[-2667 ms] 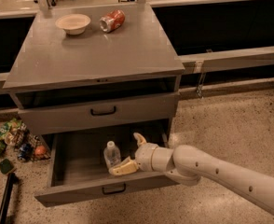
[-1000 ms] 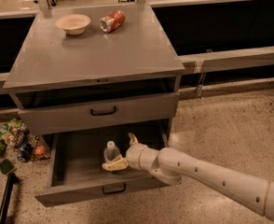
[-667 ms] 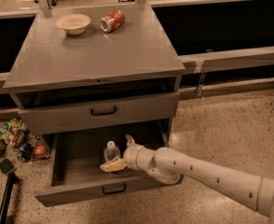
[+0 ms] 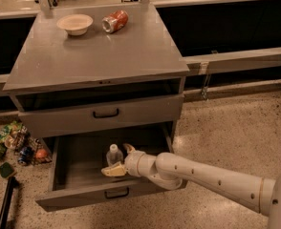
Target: Pick blue plastic bottle from middle drawer and place on counter
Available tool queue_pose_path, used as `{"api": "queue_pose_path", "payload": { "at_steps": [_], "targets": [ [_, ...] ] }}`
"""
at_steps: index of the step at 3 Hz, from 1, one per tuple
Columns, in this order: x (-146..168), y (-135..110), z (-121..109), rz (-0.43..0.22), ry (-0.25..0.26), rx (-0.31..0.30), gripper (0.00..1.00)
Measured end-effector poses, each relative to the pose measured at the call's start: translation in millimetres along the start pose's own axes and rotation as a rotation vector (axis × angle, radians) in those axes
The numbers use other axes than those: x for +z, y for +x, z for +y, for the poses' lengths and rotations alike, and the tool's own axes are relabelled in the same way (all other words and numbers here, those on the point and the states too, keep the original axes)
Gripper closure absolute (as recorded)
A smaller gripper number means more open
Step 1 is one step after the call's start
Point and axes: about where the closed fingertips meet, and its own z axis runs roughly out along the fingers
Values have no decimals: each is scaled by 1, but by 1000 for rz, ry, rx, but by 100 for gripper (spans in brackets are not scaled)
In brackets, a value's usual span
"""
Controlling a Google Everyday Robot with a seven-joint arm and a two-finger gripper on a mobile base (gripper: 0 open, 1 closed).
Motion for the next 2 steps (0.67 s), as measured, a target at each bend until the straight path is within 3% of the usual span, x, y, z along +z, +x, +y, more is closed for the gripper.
{"api": "queue_pose_path", "payload": {
  "at_steps": [1, 2],
  "targets": [
    [1, 1, 6, -30, -22, 23, 49],
    [-3, 2, 9, -53, -26, 40, 72]
  ]
}}
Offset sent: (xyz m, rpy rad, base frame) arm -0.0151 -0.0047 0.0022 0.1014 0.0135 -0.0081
